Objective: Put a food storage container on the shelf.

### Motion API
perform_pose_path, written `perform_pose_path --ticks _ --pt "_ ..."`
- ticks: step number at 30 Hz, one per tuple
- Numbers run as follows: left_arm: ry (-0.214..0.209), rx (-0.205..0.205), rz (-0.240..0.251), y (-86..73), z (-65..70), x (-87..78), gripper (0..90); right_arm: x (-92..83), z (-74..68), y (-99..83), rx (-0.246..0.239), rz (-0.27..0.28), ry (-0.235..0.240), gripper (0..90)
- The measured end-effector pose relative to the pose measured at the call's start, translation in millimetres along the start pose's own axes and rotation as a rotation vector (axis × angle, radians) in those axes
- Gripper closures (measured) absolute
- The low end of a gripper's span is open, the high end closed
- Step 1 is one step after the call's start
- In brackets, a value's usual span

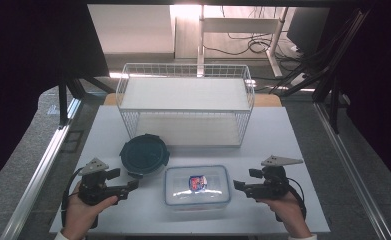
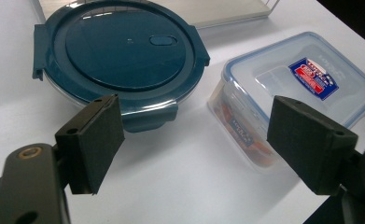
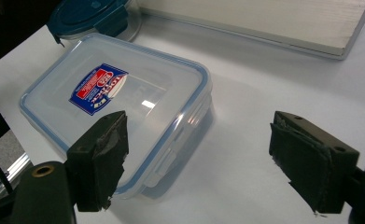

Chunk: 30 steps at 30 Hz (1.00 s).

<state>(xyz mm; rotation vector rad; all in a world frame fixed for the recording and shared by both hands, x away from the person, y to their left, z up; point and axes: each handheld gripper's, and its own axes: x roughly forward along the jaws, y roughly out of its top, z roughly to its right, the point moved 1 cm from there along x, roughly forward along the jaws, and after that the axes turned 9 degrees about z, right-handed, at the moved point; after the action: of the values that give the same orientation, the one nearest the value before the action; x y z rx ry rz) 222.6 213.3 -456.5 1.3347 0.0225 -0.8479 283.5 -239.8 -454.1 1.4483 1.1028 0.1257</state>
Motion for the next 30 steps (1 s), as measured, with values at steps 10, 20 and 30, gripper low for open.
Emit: perform_pose_path --ticks 10,20,30 --pt "-0.033 -0.016 -0.016 0.3 4.5 1.6 19.3 3.5 -1.2 -2.6 -0.002 -0.013 -0.006 19.2" --pt "-0.105 -0.020 -0.026 3.0 15.7 7.7 22.5 7.8 -5.4 -4.4 0.004 -0.027 0.011 18.9" --pt "-0.196 -0.049 -0.083 1.9 19.7 17.7 25.2 12.0 -10.5 -4.7 0.011 -0.032 0.023 17.1"
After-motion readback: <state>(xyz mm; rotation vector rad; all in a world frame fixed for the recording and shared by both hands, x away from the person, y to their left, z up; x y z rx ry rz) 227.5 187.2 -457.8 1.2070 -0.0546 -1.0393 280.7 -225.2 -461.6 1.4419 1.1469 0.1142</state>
